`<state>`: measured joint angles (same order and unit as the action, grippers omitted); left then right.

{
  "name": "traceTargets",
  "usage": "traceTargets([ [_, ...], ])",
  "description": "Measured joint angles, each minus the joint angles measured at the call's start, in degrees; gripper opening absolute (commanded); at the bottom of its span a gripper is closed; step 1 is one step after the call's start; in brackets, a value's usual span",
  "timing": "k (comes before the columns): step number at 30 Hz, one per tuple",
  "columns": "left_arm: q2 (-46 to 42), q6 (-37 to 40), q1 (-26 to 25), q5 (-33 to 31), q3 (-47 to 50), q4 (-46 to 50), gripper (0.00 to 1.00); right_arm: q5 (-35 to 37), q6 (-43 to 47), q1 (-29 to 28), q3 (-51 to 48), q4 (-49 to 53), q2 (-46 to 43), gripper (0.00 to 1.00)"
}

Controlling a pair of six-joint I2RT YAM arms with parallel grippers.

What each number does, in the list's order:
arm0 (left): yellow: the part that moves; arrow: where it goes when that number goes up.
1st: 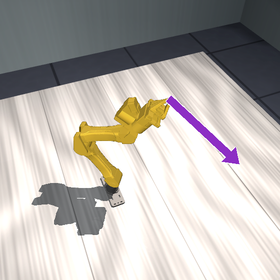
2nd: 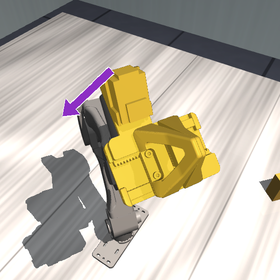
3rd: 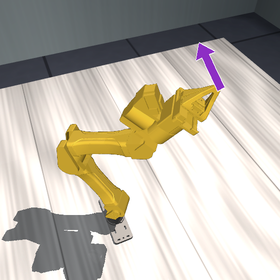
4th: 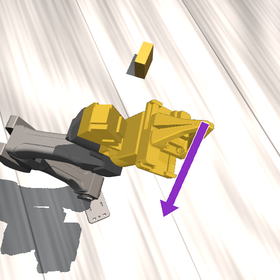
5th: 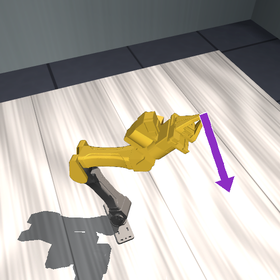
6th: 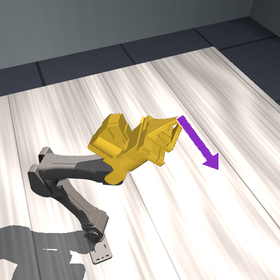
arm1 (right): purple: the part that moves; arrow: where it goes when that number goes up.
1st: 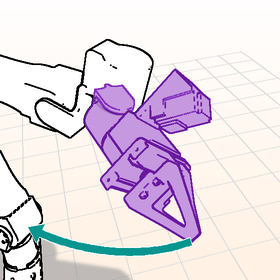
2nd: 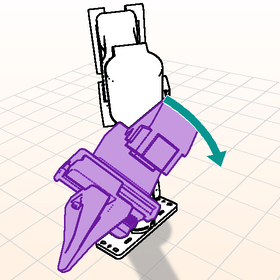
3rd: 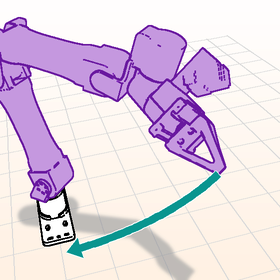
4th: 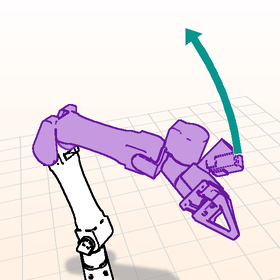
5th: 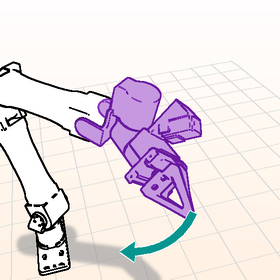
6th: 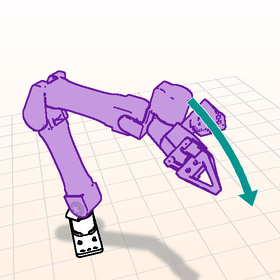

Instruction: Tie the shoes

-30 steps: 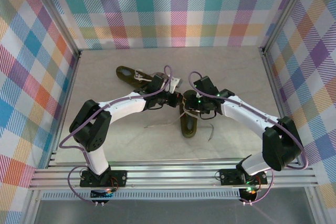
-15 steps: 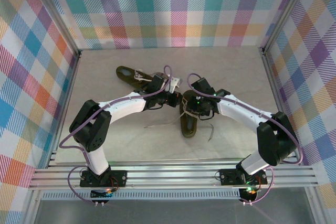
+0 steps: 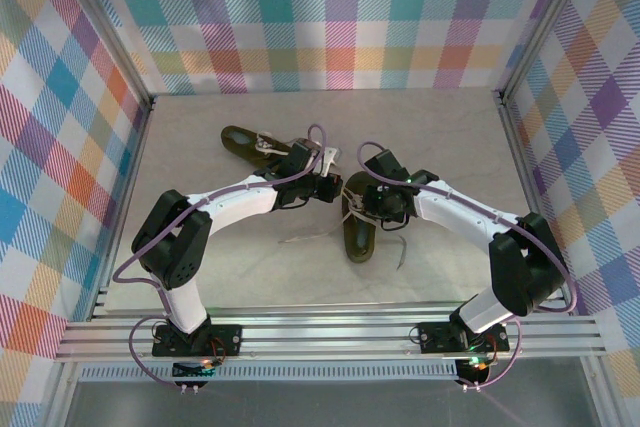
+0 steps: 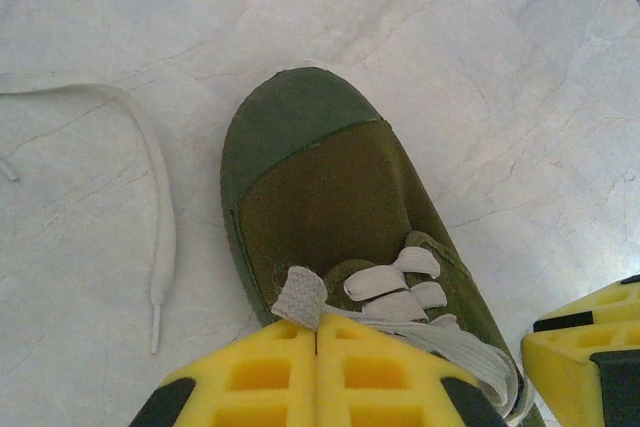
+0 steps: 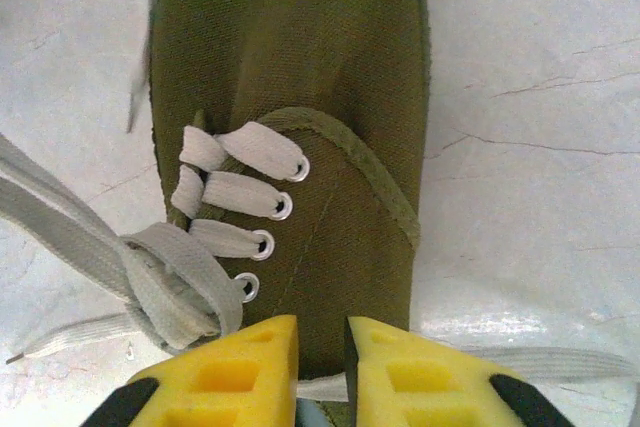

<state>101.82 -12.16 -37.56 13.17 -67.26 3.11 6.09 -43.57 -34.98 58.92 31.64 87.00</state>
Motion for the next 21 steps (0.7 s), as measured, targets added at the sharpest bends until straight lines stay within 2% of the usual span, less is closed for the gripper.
traceTargets([
  [4, 0.0, 0.0, 0.0, 0.5, 0.0, 0.0, 0.00, 0.1, 3.5, -0.3, -4.2, -4.3, -6.6, 0.24],
  [6, 0.0, 0.0, 0.0, 1.0, 0.0, 0.0, 0.00, 0.3, 5.7, -0.5, -7.4, -7.2, -12.6, 0.44],
  [7, 0.0, 0.0, 0.0, 1.3, 0.0, 0.0, 0.00, 0.8, 6.4, -0.6, -8.6, -8.4, -15.1, 0.45],
  [10, 0.0, 0.0, 0.0, 1.6, 0.0, -0.1, 0.00, 1.3, 9.1, -0.6, -8.7, -10.3, -16.3, 0.41],
  [12, 0.0, -0.2, 0.0, 1.6, 0.0, 0.0, 0.00, 1.4, 10.5, -0.6, -6.9, -9.5, -13.1, 0.36],
  [15, 0.0, -0.7, 0.0, 1.5, 0.0, -0.1, 0.00, 0.9, 11.1, -0.6, -6.4, -9.8, -9.5, 0.33],
  [21, -0.9, -2.7, 0.0, 2.3, 1.0, -1.8, 0.00, 0.8, 6.1, -0.7, -7.0, -9.4, -8.8, 0.29],
])
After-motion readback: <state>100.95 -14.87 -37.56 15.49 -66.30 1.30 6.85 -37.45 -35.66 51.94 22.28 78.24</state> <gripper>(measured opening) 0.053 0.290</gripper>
